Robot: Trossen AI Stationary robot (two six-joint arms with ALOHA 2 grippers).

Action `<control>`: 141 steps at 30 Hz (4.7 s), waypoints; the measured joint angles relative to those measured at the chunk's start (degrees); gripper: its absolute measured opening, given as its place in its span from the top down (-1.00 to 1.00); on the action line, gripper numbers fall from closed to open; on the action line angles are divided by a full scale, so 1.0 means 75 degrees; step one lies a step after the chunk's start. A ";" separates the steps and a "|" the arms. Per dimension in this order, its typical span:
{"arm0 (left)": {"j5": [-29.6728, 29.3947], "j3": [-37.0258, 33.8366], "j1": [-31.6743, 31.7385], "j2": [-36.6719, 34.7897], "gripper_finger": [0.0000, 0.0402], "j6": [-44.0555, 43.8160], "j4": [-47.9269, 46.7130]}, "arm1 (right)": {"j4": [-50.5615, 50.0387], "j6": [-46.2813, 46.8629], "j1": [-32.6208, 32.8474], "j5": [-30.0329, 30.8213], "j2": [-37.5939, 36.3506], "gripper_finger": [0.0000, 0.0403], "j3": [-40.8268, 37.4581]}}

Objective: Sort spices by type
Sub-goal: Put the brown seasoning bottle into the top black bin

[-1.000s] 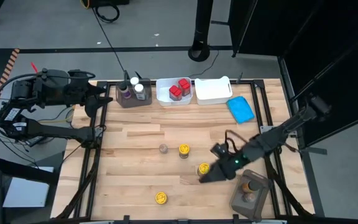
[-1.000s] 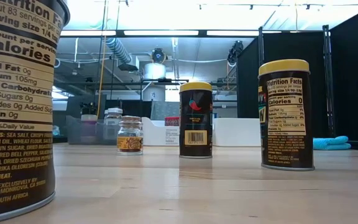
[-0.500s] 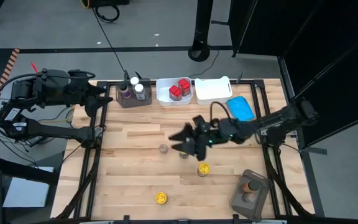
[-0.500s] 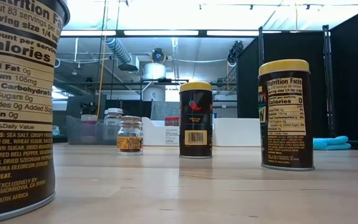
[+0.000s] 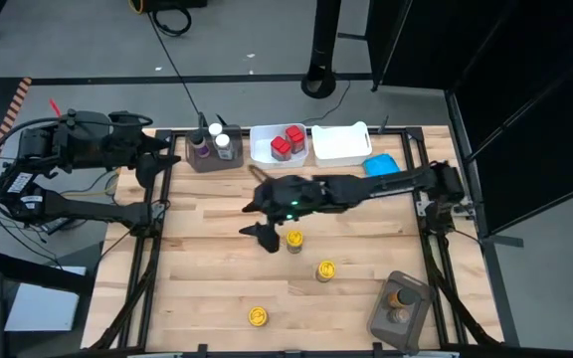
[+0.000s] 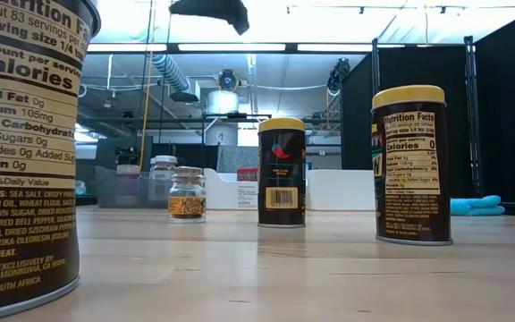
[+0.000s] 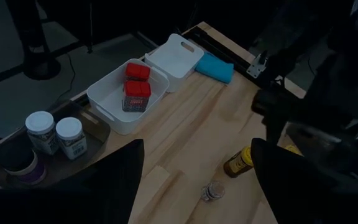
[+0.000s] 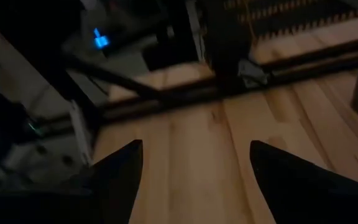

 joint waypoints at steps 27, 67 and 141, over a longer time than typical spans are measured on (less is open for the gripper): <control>-0.0170 0.0000 0.0002 -0.0003 -0.50 0.0019 0.0006 | -0.2682 -0.1690 -0.0051 0.0695 0.2301 -0.50 0.1522; -0.0383 0.0000 0.0002 0.0000 -0.50 0.0016 0.0006 | -0.3059 -0.1835 -0.0246 0.0494 0.3002 -0.45 0.1426; -0.0539 0.0000 0.0001 0.0000 -0.50 0.0028 0.0029 | -0.3314 -0.1401 -0.0203 0.0497 0.3366 0.04 0.1443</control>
